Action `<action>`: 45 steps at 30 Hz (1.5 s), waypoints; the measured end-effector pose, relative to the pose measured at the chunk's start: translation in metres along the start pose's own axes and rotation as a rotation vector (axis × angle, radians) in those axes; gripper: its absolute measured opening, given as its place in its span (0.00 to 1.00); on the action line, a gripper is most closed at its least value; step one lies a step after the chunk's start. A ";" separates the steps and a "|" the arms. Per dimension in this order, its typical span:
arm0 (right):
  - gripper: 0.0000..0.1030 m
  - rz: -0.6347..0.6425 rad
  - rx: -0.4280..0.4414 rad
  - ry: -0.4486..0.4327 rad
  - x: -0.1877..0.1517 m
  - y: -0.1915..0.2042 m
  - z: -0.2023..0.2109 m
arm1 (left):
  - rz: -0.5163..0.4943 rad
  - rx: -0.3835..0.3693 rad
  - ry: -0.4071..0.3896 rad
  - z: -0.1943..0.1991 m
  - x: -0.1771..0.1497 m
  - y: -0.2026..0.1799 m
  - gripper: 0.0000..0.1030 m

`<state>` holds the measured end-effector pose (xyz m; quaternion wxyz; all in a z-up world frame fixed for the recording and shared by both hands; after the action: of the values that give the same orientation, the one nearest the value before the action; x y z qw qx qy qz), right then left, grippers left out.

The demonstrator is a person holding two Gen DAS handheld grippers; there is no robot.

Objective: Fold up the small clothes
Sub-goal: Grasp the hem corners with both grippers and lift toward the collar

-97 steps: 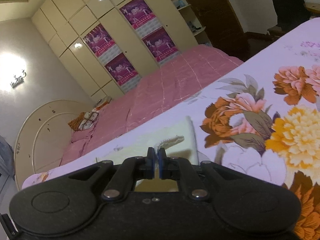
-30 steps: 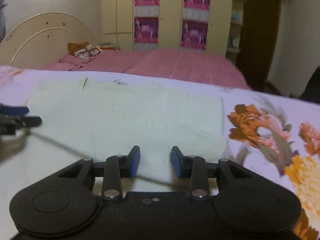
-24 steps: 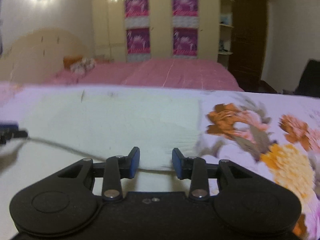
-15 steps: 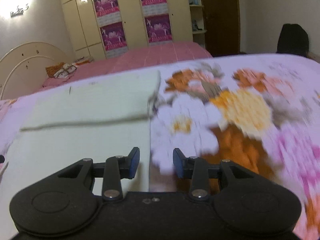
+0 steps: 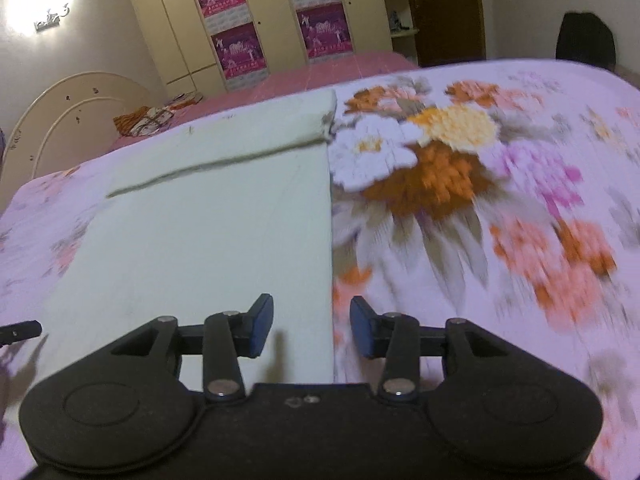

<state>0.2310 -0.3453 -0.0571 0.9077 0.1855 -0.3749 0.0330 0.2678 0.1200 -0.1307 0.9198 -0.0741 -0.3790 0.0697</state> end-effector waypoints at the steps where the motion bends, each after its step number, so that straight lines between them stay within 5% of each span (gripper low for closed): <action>1: 0.41 -0.014 0.007 0.010 -0.007 -0.002 0.007 | 0.000 -0.006 0.007 0.005 -0.006 0.001 0.66; 13: 0.40 -0.264 0.085 0.053 -0.080 -0.015 0.060 | 0.061 -0.111 0.063 0.048 -0.055 0.005 0.65; 15: 0.40 -0.306 0.108 0.050 -0.084 -0.015 0.062 | 0.049 -0.121 0.076 0.052 -0.060 0.000 0.54; 29: 0.40 -0.507 0.226 0.036 -0.089 -0.025 0.053 | 0.127 -0.172 0.074 0.042 -0.063 0.000 0.54; 45: 0.40 -0.472 0.293 0.081 -0.086 -0.018 0.045 | 0.267 -0.250 0.091 0.031 -0.060 0.015 0.51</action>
<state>0.1429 -0.3715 -0.0937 0.8680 0.3957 -0.2758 -0.1182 0.2029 0.1260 -0.1530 0.9022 -0.2407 -0.3293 0.1402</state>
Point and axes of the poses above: each gripper's, at about its wrist camera, not at the fingertips, and z roughly against the way its jaws point, y to its left, x to its top, the point moved 2 cm from there along -z, roughly the way its jaws point, and after that the axes turned 7 degrees about x, right-handed, at the moved point
